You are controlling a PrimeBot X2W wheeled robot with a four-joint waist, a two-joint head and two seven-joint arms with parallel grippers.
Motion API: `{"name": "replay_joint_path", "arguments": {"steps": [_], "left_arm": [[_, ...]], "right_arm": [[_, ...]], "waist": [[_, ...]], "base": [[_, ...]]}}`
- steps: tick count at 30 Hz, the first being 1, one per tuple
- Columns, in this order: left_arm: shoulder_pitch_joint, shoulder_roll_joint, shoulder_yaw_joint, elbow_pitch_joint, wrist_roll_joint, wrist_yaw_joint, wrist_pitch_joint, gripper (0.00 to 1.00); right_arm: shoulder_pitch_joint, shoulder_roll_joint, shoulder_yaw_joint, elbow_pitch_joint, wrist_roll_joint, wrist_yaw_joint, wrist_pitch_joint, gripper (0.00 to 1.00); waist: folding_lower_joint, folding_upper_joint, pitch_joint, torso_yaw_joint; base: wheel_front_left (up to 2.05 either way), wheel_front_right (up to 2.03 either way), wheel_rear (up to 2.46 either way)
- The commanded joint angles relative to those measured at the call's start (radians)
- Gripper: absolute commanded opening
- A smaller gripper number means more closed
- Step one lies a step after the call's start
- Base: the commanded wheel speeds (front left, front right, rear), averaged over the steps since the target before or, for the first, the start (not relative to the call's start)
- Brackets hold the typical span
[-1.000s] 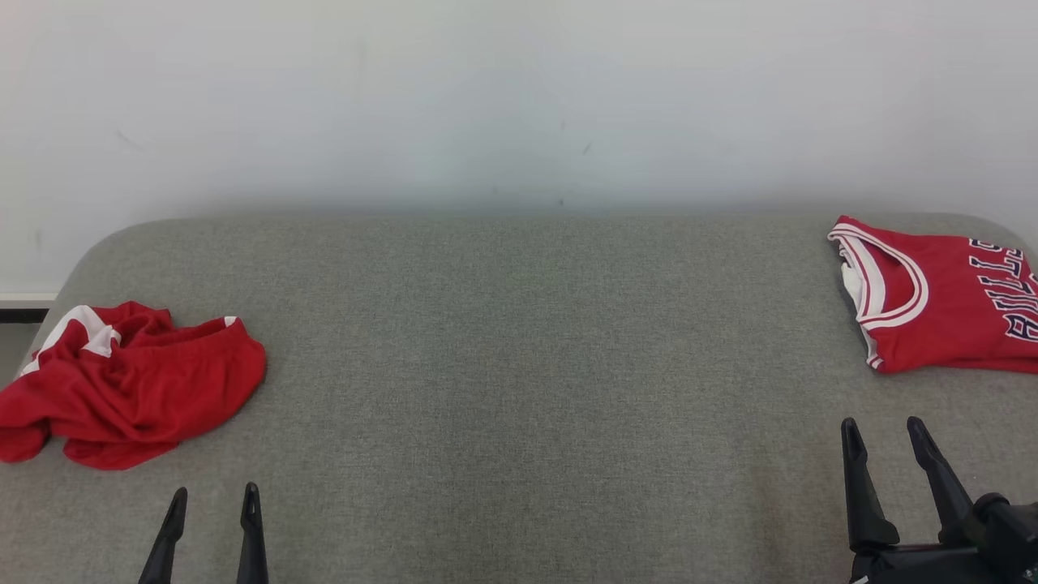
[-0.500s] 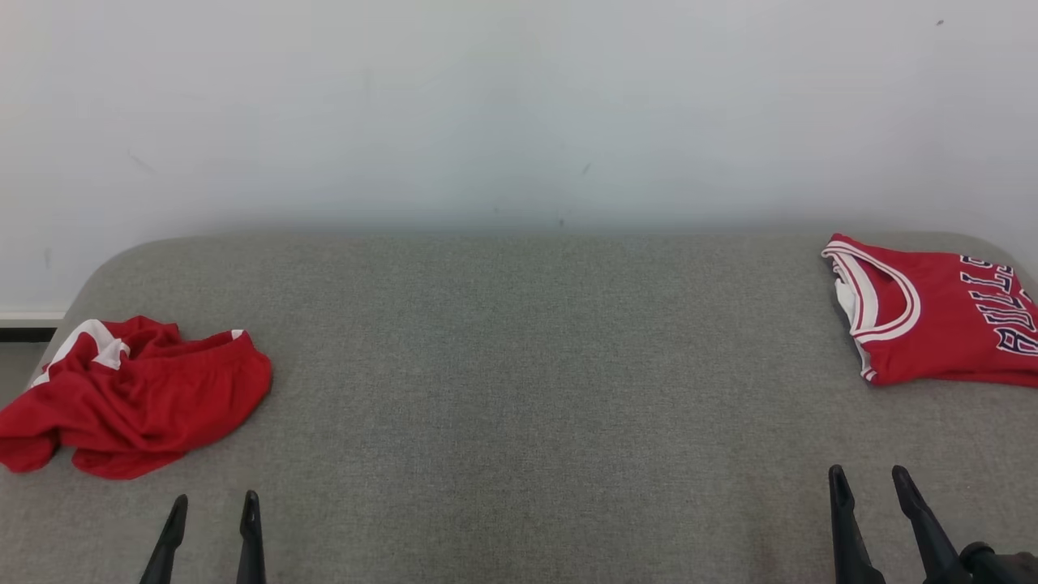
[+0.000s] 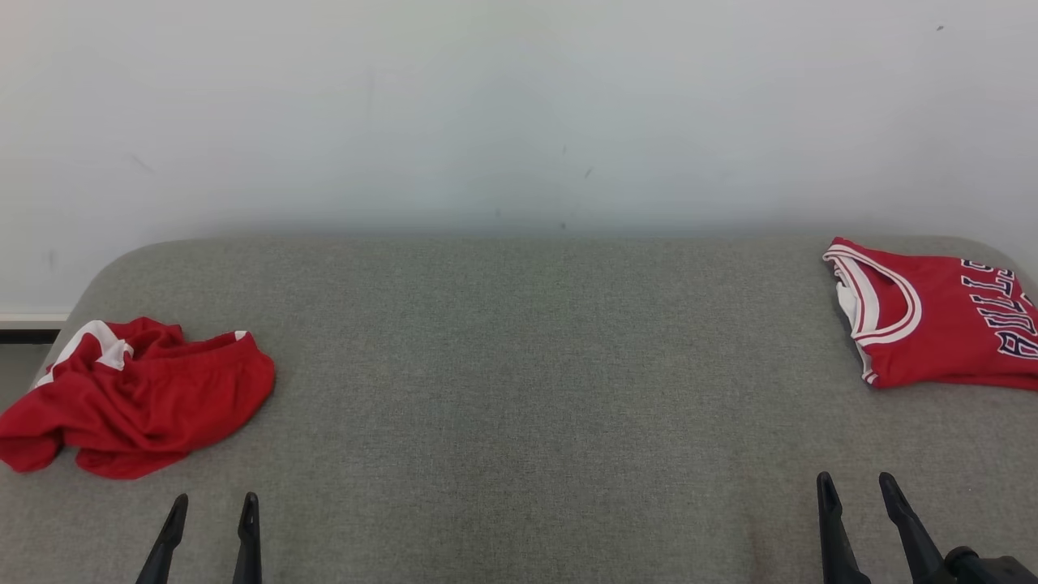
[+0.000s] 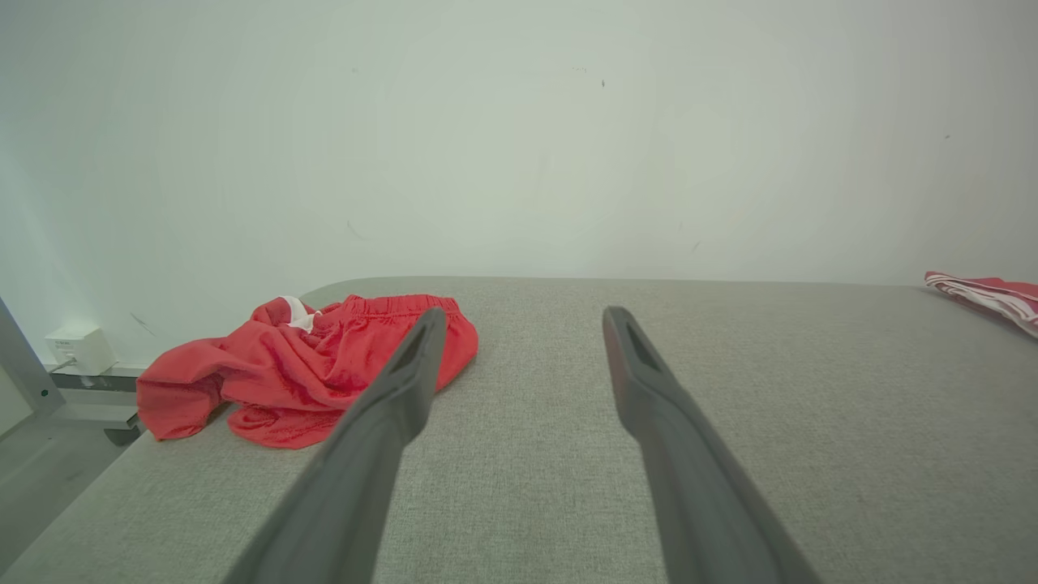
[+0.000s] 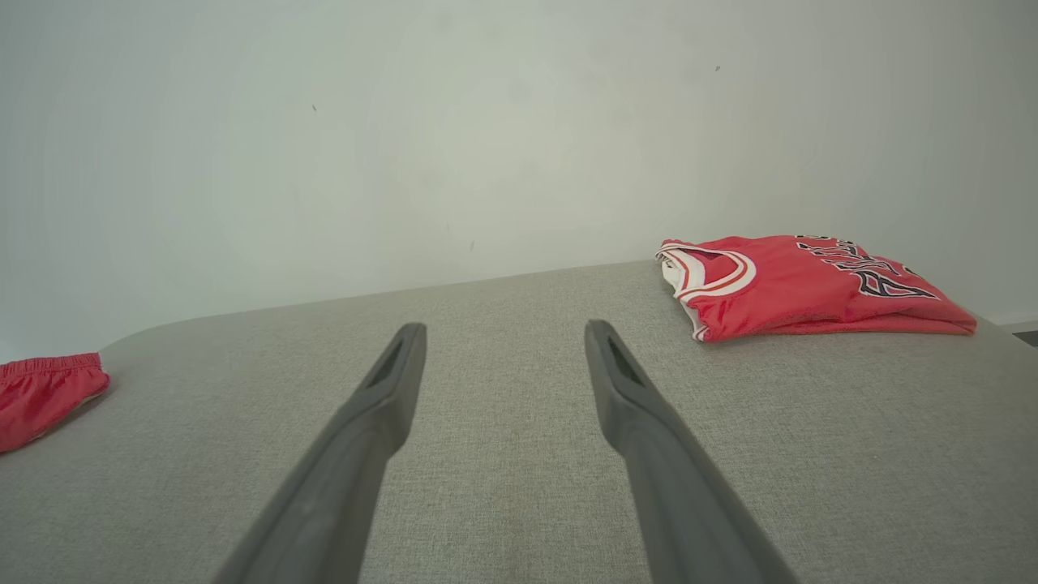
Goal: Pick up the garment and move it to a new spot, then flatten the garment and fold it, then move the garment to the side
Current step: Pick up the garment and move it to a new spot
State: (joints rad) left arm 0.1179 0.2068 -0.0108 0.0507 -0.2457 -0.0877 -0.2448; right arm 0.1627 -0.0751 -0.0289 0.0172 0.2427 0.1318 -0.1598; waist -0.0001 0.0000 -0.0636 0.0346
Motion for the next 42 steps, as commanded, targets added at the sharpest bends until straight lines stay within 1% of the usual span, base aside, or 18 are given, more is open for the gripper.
{"name": "replay_joint_path", "arguments": {"steps": [1,8,15,18,20,35,42], "left_arm": [[0.004,0.004,0.0,0.0,-0.004,0.002,-0.001,1.0],[0.002,0.009,-0.001,0.005,-0.012,0.007,-0.002,1.0],[-0.011,0.015,-0.006,0.007,-0.01,0.016,0.003,1.0],[-0.017,0.02,-0.003,0.006,-0.006,0.026,0.009,1.0],[-0.02,0.022,-0.003,0.004,-0.011,0.024,0.015,1.0],[-0.004,0.046,0.009,-0.007,-0.015,0.058,0.048,1.0],[-0.001,0.052,0.019,-0.015,-0.027,0.071,0.059,1.0]], "right_arm": [[-0.008,0.002,0.001,0.002,-0.007,-0.003,-0.006,1.0],[-0.016,-0.001,0.007,0.009,-0.005,-0.003,-0.003,1.0],[-0.004,0.0,0.01,0.009,-0.005,-0.003,-0.005,1.0],[0.003,0.004,0.01,0.013,0.002,-0.003,-0.008,1.0],[0.003,0.007,0.013,0.015,0.002,-0.003,-0.01,1.0],[0.005,0.022,0.021,0.048,0.011,-0.003,-0.027,1.0],[-0.006,0.024,0.03,0.062,0.012,-0.003,-0.033,1.0]], "waist": [[0.0001,0.0,0.0,0.0],[0.0001,0.0,0.004,-0.006],[0.0001,0.0,0.008,0.026],[0.0001,0.0,0.013,0.062],[0.0001,0.0,0.016,0.092],[0.0001,0.0,0.034,0.368],[0.0001,0.0,0.035,0.459]], "base": [[0.0,0.0,0.0],[0.0,0.0,0.0],[0.0,0.0,0.0],[0.0,0.0,0.0],[0.0,0.0,0.0],[0.0,0.0,0.0],[0.0,0.0,0.0]]}}
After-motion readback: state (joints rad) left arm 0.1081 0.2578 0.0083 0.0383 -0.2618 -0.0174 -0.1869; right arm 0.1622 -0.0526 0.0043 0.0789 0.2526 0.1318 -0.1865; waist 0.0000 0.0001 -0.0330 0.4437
